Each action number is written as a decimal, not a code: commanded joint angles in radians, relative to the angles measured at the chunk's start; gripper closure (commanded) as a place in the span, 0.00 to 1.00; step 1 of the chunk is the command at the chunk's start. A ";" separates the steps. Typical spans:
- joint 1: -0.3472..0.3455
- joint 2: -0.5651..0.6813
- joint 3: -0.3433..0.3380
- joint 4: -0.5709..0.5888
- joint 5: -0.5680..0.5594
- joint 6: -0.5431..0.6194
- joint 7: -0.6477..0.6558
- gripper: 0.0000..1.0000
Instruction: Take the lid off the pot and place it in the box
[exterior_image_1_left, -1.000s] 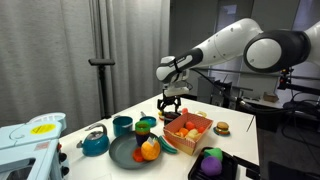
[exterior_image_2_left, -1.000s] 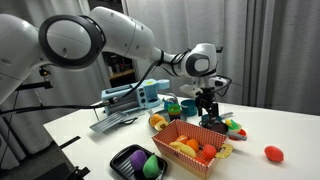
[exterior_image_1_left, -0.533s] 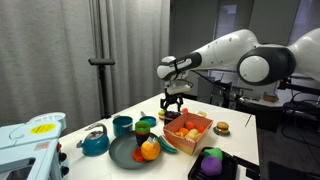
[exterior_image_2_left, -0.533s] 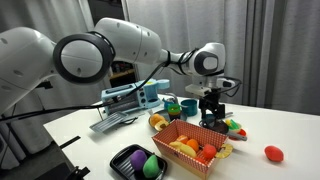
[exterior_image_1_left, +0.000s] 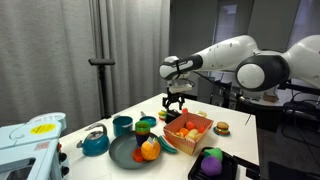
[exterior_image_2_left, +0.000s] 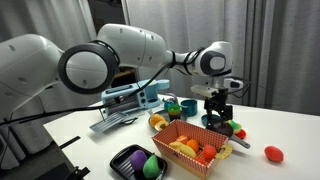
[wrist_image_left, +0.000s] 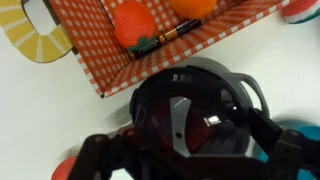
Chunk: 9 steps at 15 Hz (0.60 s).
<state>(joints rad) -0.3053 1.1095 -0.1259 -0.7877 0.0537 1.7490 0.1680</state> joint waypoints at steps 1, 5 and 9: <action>-0.004 0.065 0.002 0.091 0.007 -0.024 0.036 0.00; 0.014 0.072 0.005 0.094 0.001 -0.005 0.062 0.04; 0.037 0.060 0.005 0.080 -0.005 0.020 0.065 0.38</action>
<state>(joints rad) -0.2801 1.1456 -0.1188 -0.7545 0.0533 1.7554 0.2163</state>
